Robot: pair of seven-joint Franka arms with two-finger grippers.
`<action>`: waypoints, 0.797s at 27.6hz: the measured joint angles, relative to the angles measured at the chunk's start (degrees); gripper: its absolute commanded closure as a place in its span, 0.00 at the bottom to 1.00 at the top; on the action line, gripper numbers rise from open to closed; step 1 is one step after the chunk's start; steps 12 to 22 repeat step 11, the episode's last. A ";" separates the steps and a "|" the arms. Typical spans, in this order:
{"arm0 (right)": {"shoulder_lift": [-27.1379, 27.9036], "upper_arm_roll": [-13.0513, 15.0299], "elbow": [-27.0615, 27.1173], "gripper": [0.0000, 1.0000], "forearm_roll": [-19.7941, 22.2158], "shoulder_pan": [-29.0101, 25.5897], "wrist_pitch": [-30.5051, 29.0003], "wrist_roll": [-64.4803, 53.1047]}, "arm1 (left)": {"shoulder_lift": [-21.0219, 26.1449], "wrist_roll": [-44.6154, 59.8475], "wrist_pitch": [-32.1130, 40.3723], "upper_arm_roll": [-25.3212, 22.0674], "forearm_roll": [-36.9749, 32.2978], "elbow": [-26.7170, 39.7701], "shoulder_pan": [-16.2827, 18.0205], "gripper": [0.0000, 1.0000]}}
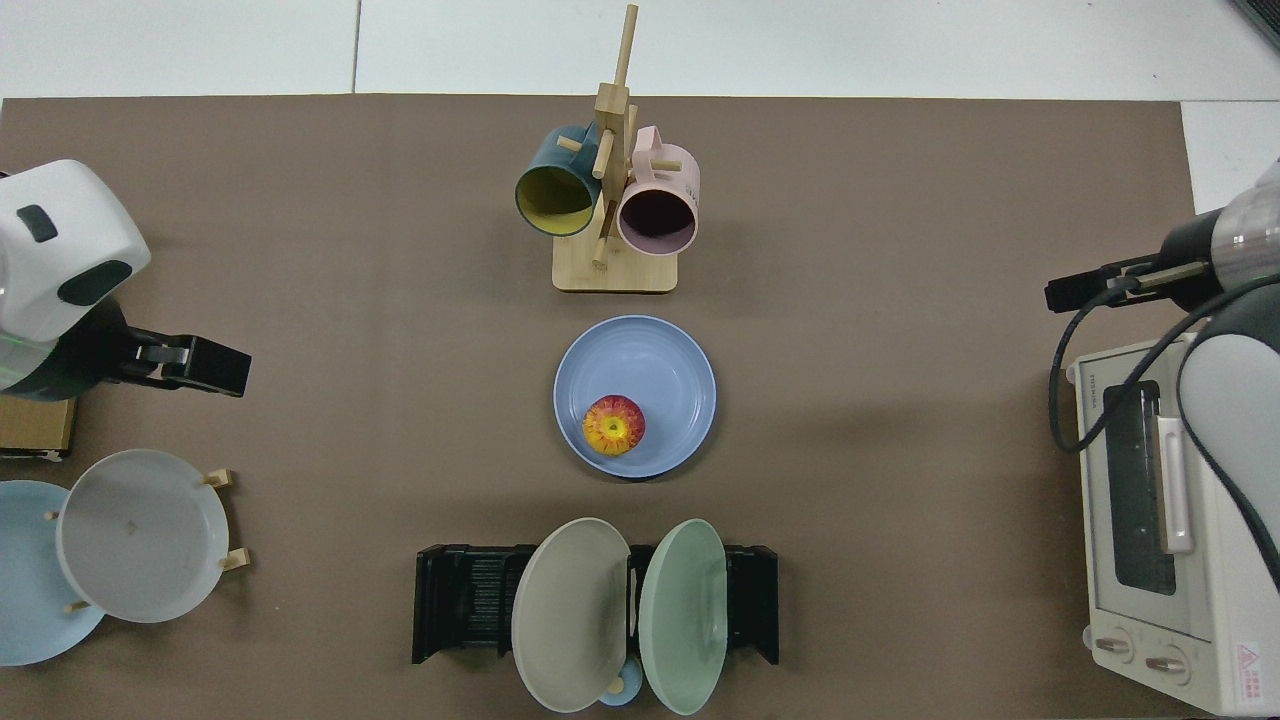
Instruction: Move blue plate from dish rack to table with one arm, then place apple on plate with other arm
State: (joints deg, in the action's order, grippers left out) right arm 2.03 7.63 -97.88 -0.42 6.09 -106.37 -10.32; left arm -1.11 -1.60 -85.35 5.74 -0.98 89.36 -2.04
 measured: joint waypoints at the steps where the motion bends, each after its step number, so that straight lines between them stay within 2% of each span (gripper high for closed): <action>1: -0.52 -0.04 0.00 0.00 -0.01 0.00 0.70 0.15 | 0.00 0.00 0.00 0.00 0.00 0.00 0.00 0.00; 11: -2.63 -0.84 -0.09 0.00 -0.03 0.15 4.23 3.12 | 0.00 0.00 0.00 0.00 0.00 0.00 0.00 0.00; 22: -2.63 -0.84 -0.09 0.00 -0.03 0.15 4.23 3.12 | 0.00 0.00 0.00 0.00 0.00 0.00 0.00 0.00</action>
